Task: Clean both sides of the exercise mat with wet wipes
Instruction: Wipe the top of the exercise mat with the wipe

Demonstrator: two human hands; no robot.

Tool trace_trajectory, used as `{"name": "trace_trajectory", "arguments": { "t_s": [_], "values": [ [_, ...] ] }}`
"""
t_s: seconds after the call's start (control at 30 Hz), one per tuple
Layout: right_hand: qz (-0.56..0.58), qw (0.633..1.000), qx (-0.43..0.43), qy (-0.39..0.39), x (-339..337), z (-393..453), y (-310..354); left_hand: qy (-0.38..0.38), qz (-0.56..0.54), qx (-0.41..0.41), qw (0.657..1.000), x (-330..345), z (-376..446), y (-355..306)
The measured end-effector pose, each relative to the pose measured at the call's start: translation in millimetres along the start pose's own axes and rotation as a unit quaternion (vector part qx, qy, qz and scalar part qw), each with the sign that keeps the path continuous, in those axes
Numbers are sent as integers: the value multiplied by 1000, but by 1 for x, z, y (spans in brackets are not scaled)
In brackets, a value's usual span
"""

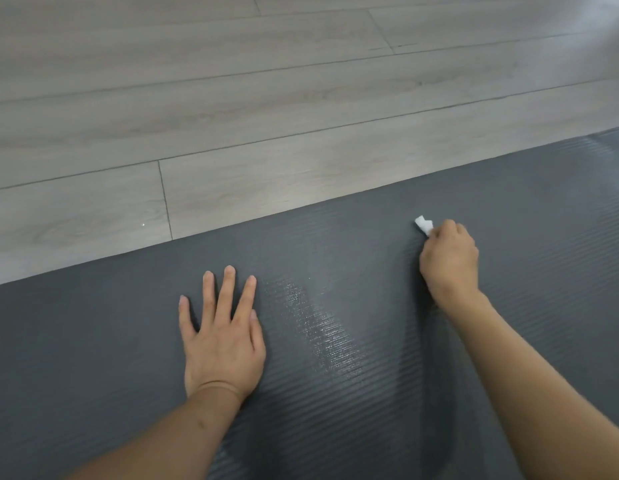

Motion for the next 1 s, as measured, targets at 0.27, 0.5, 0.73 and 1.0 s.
{"name": "trace_trajectory", "arguments": {
  "t_s": [0.27,0.5,0.73,1.0],
  "values": [
    [18,941,-320,107,56,-170,95,10,-1,1,1000,0,0,1],
    [-11,1000,3,-18,7,-11,0,15,1,2,1000,-1,1,1],
    [-2,951,-296,95,47,-157,77,11,4,7,1000,-1,-1,2],
    [0,999,17,-37,0,-29,-4,2,1,6,1000,-2,1,0]
  ]
}}
Point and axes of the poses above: each hand's wrist, its own z-axis towards the middle knuckle, its own x-axis out of the palm, y = z × x, the point moved 6 cm from there along z, towards the middle knuckle, and after that the axes turned 13 degrees about x, right-handed, at the moved point
